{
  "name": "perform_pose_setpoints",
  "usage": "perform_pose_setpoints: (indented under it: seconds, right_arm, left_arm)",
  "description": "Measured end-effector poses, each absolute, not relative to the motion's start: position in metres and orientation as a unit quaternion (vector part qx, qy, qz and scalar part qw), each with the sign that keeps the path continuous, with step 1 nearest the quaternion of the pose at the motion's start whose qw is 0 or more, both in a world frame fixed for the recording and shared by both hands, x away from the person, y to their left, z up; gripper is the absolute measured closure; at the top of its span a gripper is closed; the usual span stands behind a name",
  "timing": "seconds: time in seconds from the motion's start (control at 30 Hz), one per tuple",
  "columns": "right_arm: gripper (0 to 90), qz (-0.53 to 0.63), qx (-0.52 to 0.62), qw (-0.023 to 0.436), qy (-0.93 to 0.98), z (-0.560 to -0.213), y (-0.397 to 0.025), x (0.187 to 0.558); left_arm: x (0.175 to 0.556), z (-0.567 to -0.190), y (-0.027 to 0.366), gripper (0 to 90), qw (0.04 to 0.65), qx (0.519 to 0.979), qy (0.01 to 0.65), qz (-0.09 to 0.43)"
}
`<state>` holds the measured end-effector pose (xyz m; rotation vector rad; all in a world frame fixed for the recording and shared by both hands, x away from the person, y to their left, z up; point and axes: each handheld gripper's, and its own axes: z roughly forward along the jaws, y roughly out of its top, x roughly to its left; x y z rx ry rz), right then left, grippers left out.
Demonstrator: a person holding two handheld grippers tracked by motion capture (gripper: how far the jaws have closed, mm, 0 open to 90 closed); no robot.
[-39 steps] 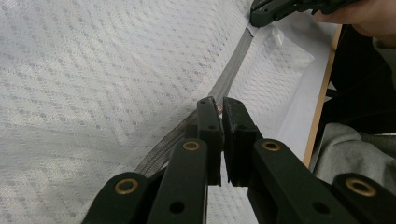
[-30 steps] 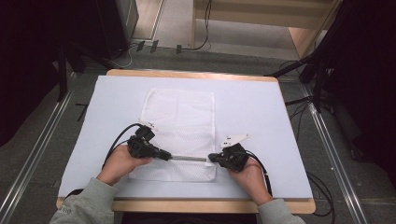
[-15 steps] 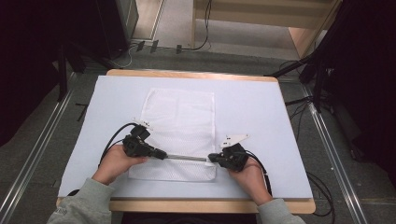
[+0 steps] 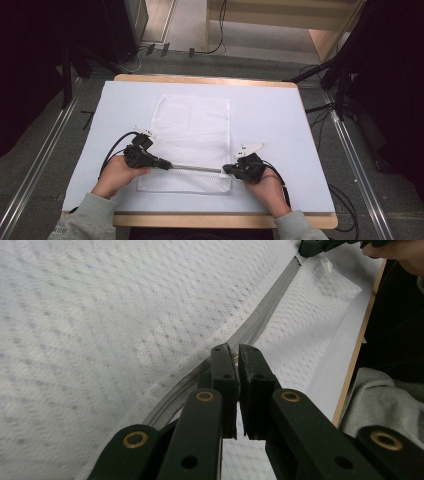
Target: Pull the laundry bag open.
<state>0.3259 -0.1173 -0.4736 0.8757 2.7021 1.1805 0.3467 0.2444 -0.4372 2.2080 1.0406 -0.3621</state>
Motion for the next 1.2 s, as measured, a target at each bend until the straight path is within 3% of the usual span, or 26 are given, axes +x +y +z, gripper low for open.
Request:
perform_pose_setpoints:
  seconds: [1.2]
  right_arm:
    - [89.8, 0.397, 0.272, 0.014, 0.877, -0.476, -0.122, 0.331]
  left_arm:
    - [0.338, -0.437, 0.306, 87.9, 0.334, 0.823, 0.439, -0.138]
